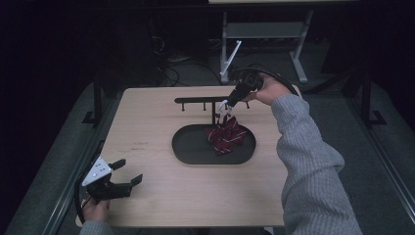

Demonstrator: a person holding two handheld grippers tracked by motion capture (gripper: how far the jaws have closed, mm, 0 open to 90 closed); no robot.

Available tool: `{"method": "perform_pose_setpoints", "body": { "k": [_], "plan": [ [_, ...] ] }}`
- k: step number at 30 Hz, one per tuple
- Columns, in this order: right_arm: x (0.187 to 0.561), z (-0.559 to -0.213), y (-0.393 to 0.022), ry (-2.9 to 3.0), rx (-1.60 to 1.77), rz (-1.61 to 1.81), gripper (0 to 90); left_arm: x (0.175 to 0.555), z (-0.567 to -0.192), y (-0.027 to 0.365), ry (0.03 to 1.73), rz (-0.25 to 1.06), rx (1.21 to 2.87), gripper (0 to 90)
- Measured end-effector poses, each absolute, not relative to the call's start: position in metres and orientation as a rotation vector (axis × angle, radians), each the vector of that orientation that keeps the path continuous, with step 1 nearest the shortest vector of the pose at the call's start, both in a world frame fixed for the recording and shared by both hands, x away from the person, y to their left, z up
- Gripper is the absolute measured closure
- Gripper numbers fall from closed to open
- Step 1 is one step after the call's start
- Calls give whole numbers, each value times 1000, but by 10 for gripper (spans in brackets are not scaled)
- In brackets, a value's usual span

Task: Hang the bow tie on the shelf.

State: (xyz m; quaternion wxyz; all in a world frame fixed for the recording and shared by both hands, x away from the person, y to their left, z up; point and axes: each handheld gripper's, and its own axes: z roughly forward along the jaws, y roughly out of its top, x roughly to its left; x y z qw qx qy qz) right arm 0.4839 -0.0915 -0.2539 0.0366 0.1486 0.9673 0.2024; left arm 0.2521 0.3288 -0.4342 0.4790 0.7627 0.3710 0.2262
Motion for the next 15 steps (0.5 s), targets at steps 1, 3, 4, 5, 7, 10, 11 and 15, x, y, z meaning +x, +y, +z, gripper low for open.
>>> {"method": "perform_pose_setpoints", "body": {
  "k": [1,3,4,5,7,10,11,15],
  "plan": [
    [484,-254,-91,2970,456,621,681,252,-434,329,905,552,1862,131],
    [482,-254,-95,2966,461,633,671,252,-434,329,906,552,1863,131],
    [482,-253,-96,2964,467,638,664,252,-434,329,907,551,1864,131],
    [482,-253,-96,2964,467,638,664,252,-434,329,907,551,1864,131],
    [480,-253,-99,2966,474,652,647,252,-435,329,909,549,1862,131],
    [476,-253,-105,2951,481,675,626,252,-435,329,907,552,1870,131],
    [476,-253,-105,2951,481,675,626,252,-435,329,907,552,1870,131],
    [471,-255,-110,2943,485,671,609,252,-435,328,909,551,1868,131]
  ]
}}
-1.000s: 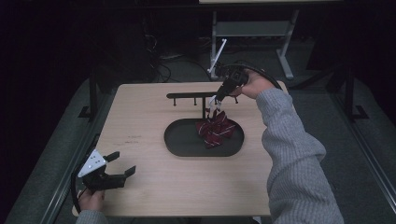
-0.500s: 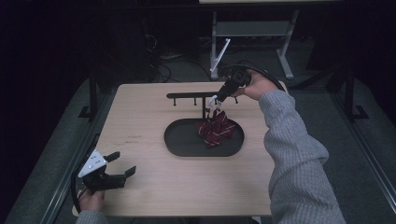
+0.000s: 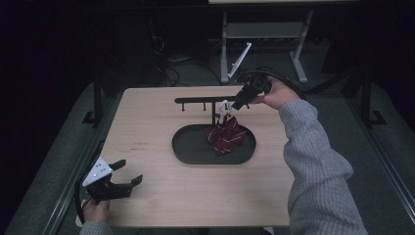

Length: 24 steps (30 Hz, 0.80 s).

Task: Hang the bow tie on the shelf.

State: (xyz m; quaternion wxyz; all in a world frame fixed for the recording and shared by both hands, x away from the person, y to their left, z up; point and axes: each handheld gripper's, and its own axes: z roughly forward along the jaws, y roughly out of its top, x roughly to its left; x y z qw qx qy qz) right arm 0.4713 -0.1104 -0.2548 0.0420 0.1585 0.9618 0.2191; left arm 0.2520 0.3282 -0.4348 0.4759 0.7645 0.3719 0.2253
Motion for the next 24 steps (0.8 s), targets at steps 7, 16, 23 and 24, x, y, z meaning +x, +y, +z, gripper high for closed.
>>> {"method": "perform_pose_setpoints", "body": {
  "k": [7,16,23,24],
  "plan": [
    [463,-260,-116,2954,501,670,581,252,-435,329,919,551,1863,131],
    [453,-265,-118,2958,484,706,571,252,-435,329,913,551,1874,131],
    [446,-271,-127,2952,495,735,557,252,-434,329,913,551,1871,131],
    [444,-272,-128,2952,497,739,554,252,-434,329,914,551,1875,131]
  ]
}}
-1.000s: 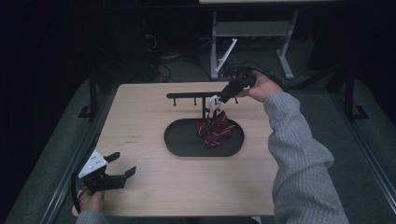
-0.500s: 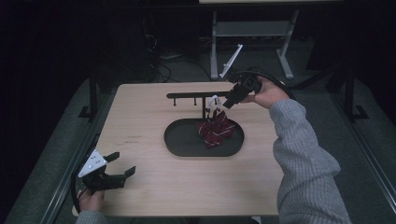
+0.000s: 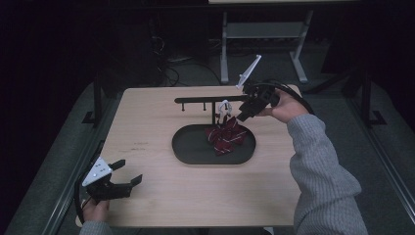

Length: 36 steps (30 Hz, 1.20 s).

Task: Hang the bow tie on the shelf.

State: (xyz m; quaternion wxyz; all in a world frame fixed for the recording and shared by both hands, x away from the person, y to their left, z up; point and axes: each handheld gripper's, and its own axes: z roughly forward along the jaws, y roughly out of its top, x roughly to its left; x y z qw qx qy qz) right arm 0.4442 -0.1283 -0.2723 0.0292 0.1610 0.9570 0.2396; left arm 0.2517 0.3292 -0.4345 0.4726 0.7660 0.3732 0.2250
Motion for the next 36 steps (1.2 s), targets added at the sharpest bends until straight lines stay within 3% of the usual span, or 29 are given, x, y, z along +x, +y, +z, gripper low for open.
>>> {"method": "perform_pose_setpoints", "body": {
  "k": [36],
  "plan": [
    [403,-314,-183,2925,648,812,528,252,-434,326,902,555,1887,131]
  ]
}}
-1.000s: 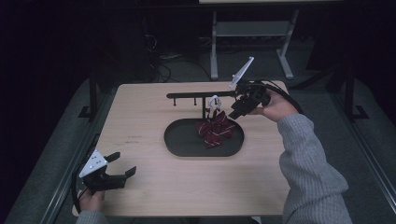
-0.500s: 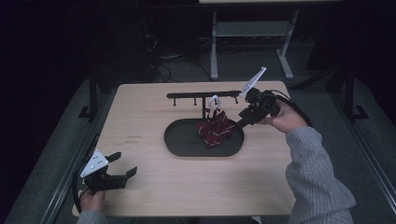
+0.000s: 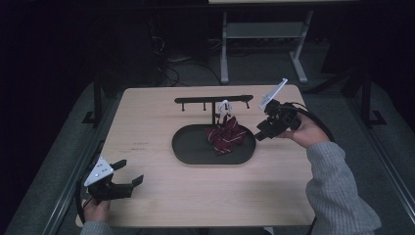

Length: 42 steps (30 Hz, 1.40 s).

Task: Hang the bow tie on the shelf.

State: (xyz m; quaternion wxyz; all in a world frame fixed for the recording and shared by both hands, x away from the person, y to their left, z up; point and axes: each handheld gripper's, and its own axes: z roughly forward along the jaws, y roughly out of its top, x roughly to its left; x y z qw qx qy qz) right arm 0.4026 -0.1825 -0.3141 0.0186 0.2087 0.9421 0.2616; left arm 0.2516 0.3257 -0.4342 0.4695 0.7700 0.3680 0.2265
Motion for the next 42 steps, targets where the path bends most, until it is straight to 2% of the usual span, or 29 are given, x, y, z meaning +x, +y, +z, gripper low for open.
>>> {"method": "perform_pose_setpoints", "body": {
  "k": [42],
  "plan": [
    [360,-357,-223,2915,764,856,509,252,-438,322,909,545,1906,131]
  ]
}}
